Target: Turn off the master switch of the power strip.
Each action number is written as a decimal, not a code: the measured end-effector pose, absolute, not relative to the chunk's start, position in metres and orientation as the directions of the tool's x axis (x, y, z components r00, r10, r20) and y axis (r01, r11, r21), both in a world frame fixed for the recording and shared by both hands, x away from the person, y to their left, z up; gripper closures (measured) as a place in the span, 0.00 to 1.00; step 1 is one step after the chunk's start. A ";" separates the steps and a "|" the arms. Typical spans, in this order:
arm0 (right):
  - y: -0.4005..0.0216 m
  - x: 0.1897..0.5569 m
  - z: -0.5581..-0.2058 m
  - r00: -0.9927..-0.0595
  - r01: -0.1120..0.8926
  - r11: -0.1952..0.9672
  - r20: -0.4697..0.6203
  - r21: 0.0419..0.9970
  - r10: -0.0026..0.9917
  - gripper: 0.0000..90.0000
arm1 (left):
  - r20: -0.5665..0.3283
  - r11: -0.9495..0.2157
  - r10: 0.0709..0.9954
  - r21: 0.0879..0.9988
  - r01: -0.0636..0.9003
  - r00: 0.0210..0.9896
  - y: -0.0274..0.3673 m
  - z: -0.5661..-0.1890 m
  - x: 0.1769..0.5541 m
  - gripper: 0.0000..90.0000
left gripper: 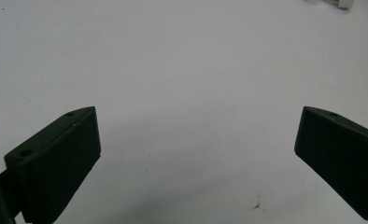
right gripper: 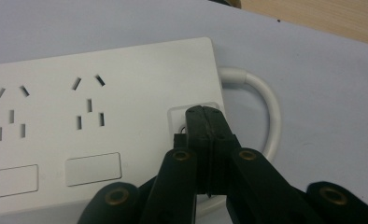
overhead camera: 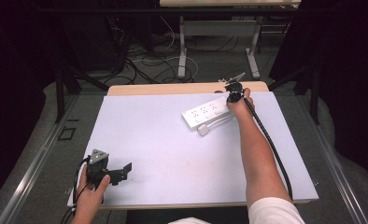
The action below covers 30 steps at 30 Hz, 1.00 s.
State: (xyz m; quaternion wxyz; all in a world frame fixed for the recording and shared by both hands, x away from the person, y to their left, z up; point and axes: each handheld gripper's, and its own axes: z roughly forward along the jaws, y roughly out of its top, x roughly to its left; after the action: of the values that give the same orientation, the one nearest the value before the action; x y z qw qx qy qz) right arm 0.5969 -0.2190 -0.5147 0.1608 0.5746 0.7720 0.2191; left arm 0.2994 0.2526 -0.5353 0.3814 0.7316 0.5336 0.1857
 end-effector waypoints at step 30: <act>-0.219 0.591 -0.499 -0.301 0.821 0.268 -0.016 0.504 0.953 0.82 | -0.130 -0.155 0.918 0.753 0.640 0.375 0.249 -0.537 0.302 0.00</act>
State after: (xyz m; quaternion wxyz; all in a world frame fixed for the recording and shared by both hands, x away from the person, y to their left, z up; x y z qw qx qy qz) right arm 0.5910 -0.2195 -0.4993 0.1604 0.5690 0.7798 0.2058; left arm 0.3016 0.2495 -0.5367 0.3792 0.7373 0.5281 0.1834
